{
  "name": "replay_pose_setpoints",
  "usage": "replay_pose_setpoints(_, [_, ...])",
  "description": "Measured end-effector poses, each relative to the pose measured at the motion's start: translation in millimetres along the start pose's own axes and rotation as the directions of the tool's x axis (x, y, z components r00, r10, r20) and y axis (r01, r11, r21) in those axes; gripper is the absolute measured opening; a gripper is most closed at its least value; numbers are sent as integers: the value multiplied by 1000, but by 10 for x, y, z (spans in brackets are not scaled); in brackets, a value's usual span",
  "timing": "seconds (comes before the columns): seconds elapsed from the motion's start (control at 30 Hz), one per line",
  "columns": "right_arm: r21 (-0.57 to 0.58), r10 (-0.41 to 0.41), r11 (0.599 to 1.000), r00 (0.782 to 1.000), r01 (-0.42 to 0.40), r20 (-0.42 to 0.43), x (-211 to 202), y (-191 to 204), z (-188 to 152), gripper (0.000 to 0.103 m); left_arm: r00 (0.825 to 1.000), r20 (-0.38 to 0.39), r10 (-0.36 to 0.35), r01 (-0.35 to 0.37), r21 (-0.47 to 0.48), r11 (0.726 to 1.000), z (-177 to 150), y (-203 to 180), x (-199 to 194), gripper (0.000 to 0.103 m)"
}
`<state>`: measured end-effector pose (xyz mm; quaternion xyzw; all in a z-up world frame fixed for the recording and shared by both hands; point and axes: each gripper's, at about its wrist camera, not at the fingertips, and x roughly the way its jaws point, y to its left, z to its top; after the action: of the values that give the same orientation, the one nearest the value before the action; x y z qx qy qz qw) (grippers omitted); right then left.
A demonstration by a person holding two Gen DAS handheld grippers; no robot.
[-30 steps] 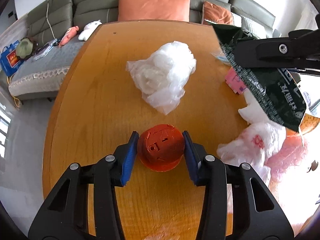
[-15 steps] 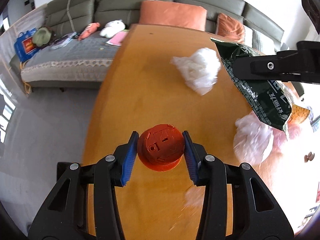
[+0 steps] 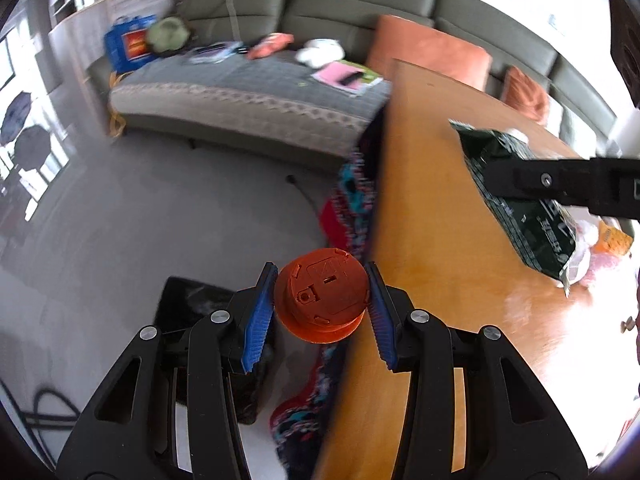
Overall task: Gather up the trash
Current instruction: 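Carry the wrapper and red lid to the bin and release both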
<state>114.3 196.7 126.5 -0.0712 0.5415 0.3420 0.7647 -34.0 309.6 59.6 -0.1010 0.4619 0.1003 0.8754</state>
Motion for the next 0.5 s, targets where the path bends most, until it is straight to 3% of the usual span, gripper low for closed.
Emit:
replay_pose_setpoints(0.27, [-143,74,986,995,-83,-64,318,880,5,56,995,-13,102,-103,-135,986,-276,842,-187,44])
replay_pose_setpoints(0.5, [-254,121,955,983,-153,-140,628,1572,-54,56,982,-60,176,-186,-253,949,-570,1468,-287,44])
